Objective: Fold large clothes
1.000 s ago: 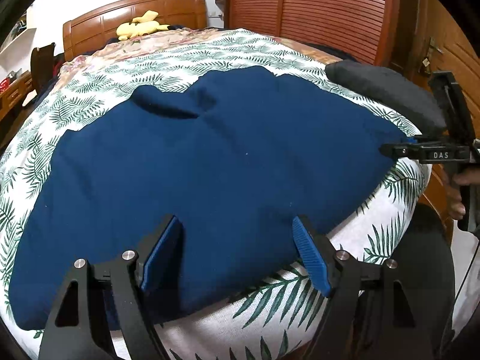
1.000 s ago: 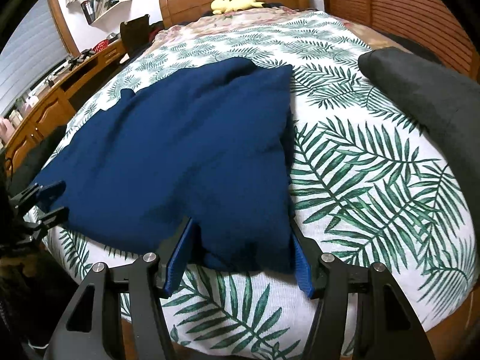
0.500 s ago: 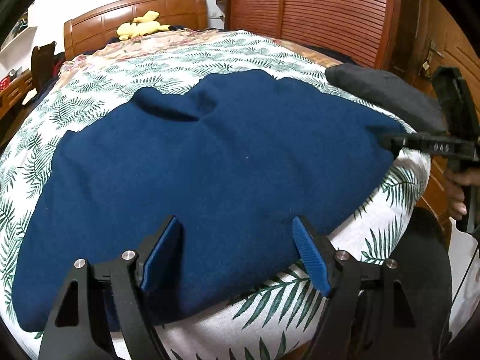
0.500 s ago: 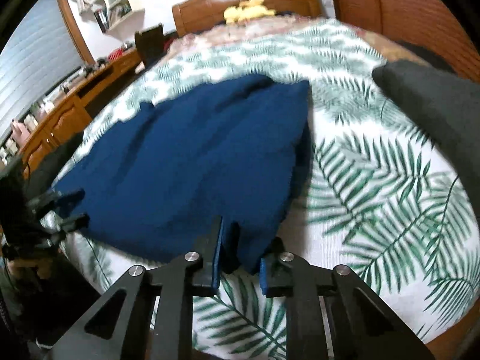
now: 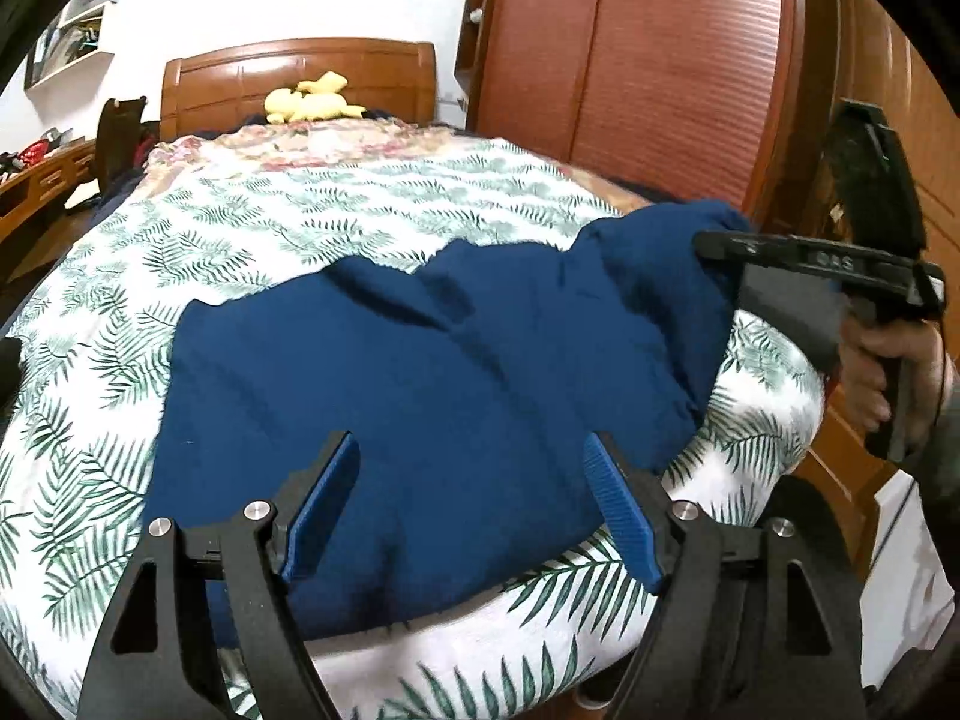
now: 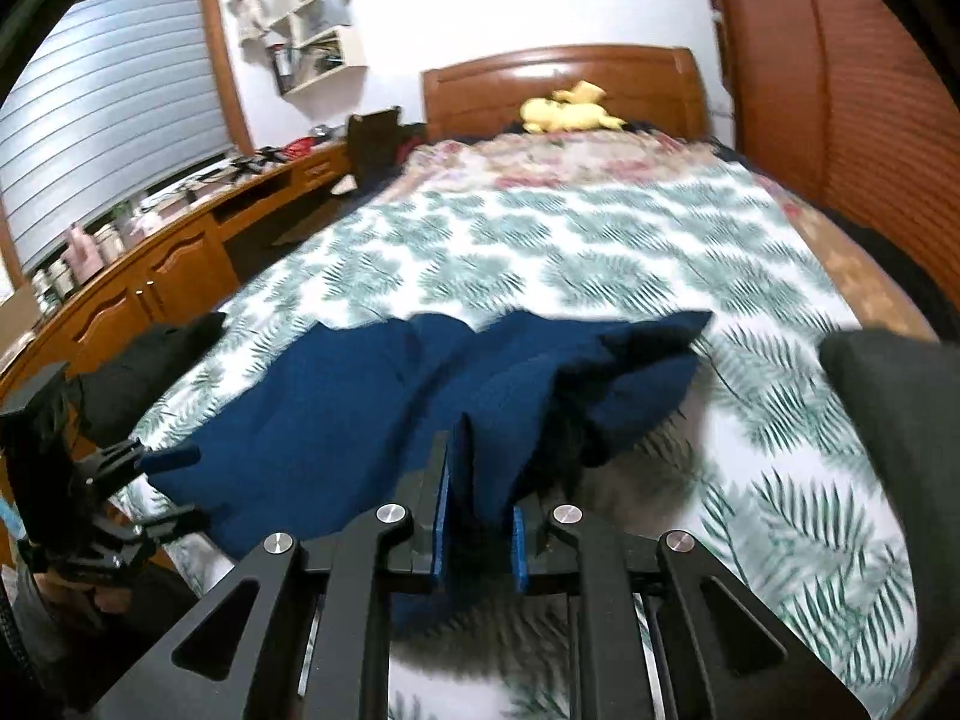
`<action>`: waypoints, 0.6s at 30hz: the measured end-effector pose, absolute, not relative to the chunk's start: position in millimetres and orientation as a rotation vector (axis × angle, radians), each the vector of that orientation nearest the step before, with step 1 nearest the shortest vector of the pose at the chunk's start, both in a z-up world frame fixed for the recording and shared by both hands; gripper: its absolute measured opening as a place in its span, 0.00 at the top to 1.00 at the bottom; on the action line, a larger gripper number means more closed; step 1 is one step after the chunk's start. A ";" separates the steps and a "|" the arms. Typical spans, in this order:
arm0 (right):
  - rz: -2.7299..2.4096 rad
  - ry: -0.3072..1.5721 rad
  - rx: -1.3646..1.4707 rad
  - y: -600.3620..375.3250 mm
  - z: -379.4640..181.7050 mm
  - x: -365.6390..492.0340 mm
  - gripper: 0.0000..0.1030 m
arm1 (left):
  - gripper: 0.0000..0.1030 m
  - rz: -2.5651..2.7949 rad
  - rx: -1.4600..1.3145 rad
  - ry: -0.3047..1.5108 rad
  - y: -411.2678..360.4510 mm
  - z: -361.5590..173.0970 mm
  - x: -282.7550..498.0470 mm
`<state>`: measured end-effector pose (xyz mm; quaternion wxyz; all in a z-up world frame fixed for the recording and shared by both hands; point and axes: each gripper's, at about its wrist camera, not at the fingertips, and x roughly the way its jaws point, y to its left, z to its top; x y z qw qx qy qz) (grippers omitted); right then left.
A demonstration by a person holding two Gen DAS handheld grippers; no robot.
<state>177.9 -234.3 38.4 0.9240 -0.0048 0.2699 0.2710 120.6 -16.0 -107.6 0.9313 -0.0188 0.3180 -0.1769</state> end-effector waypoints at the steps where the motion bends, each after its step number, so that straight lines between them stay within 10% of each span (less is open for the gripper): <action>1: 0.566 0.545 -0.026 -224.7 43.2 179.0 0.85 | 0.24 -0.359 -0.039 0.641 -12.1 -105.9 117.3; 18: 0.882 0.562 -0.149 -41.0 51.2 217.6 0.79 | 0.24 -0.256 -0.091 0.638 40.7 -112.6 101.4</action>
